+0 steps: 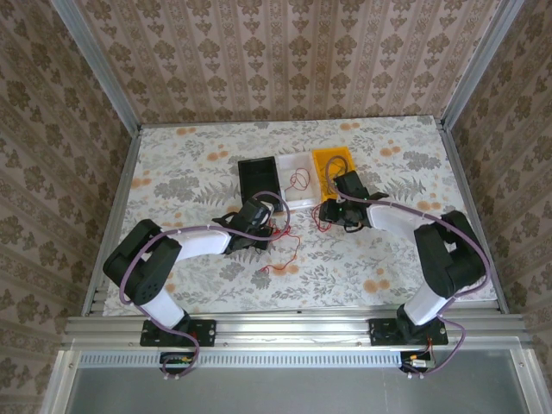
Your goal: Untangle the cables
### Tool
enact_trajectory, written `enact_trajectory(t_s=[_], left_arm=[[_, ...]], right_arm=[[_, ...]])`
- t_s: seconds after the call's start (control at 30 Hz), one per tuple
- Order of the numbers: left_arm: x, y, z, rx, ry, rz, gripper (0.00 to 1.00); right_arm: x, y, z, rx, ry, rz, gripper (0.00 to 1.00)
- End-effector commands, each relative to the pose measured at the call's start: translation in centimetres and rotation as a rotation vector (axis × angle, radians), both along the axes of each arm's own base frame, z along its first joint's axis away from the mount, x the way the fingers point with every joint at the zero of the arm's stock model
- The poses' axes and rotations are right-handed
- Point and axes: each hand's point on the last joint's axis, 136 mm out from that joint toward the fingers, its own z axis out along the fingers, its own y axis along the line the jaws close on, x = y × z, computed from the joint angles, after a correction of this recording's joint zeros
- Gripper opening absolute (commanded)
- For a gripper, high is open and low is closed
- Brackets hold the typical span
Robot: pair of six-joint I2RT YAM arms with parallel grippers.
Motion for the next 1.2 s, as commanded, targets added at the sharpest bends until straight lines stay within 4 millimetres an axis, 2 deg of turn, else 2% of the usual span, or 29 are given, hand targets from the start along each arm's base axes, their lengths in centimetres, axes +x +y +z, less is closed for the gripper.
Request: enact_trajectory(t_s=[0.0, 0.1, 0.17, 0.27, 0.5, 0.57, 0.7, 0.83, 0.9, 1.0, 1.07, 1.17], left_arm=[[-0.5, 0.3, -0.4, 0.037, 0.022, -0.015, 0.0], [-0.4, 0.2, -0.4, 0.04, 0.023, -0.013, 0.0], [-0.3, 0.1, -0.3, 0.036, 0.022, -0.014, 0.0], [-0.2, 0.0, -0.4, 0.025, 0.031, -0.016, 0.0], [0.2, 0.0, -0.6, -0.024, 0.047, -0.001, 0.0], [0.2, 0.0, -0.5, -0.038, 0.048, -0.005, 0.0], [0.1, 0.0, -0.3, -0.049, 0.048, -0.004, 0.0], [0.1, 0.2, -0.1, -0.052, 0.041, 0.004, 0.0], [0.1, 0.4, -0.1, -0.05, 0.041, 0.011, 0.0], [0.0, 0.5, 0.1, -0.05, 0.04, 0.012, 0.0], [0.0, 0.6, 0.2, -0.048, 0.039, 0.013, 0.0], [0.1, 0.8, 0.1, -0.049, 0.043, 0.019, 0.0]], right_arm=[[0.1, -0.7, -0.7, -0.049, 0.029, -0.021, 0.28], [-0.1, -1.2, -0.6, -0.069, 0.028, -0.032, 0.11], [-0.4, -1.5, -0.1, -0.078, 0.02, -0.04, 0.07], [-0.7, -1.6, 1.8, -0.058, -0.017, -0.041, 0.05], [-1.2, 0.9, 7.9, 0.08, -0.138, 0.011, 0.05], [-0.4, 1.5, 9.5, 0.109, -0.176, 0.014, 0.05], [2.6, 3.5, 12.2, 0.147, -0.24, 0.051, 0.05], [6.7, 5.8, 13.0, 0.151, -0.266, 0.102, 0.05], [8.5, 6.4, 12.5, 0.135, -0.254, 0.103, 0.08], [9.4, 6.6, 11.2, 0.108, -0.208, 0.081, 0.42], [8.3, 7.1, 10.4, 0.114, -0.188, 0.1, 0.52], [5.0, 7.9, 8.1, 0.131, -0.118, 0.168, 0.54]])
